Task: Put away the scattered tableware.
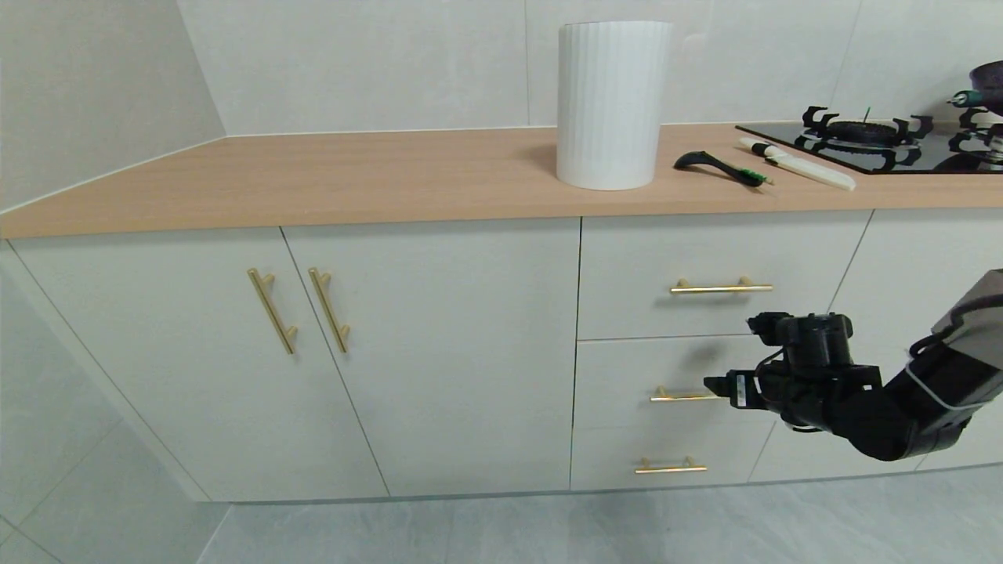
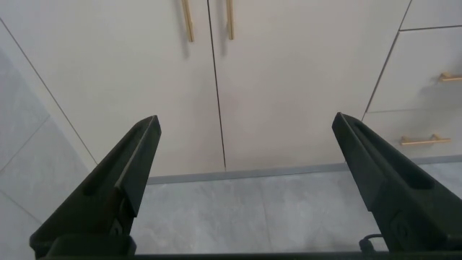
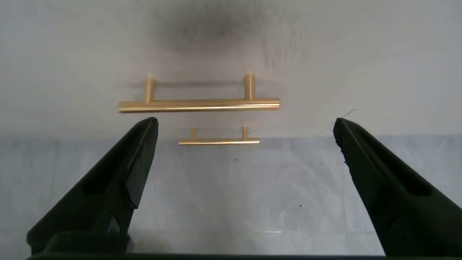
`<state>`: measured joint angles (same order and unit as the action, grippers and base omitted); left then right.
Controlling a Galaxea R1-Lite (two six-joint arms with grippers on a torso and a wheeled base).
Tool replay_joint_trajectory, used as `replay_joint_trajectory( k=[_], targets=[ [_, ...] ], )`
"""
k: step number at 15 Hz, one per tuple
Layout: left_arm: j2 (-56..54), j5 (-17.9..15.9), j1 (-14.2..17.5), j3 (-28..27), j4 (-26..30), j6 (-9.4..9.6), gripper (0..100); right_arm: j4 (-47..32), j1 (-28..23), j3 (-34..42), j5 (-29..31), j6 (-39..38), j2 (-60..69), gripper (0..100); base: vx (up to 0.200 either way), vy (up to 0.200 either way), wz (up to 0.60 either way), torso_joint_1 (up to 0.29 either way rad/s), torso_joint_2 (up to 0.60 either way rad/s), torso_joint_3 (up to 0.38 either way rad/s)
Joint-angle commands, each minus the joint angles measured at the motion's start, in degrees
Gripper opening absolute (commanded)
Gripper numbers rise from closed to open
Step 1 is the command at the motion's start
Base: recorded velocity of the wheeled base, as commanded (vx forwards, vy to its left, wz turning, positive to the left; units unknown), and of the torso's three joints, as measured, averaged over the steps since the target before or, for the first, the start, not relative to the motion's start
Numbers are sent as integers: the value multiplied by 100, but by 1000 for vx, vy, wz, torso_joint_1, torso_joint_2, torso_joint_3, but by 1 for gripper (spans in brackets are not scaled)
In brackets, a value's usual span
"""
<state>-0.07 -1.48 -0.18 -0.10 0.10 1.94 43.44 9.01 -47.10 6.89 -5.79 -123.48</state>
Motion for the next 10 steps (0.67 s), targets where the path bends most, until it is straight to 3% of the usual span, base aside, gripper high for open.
replay_joint_trajectory(
  k=[1,5,10],
  targets=[
    [7,-11,1,1,-1,0,100,113,4,-62,76,-10,-449,100,0,0,0,0,0,0],
    [7,-11,1,1,-1,0,100,657,66,-334,568,-273,-1020,100,0,0,0,0,0,0],
    [7,-2,1,1,-1,0,100,948,101,-581,621,-273,-1381,100,0,0,0,0,0,0]
  ],
)
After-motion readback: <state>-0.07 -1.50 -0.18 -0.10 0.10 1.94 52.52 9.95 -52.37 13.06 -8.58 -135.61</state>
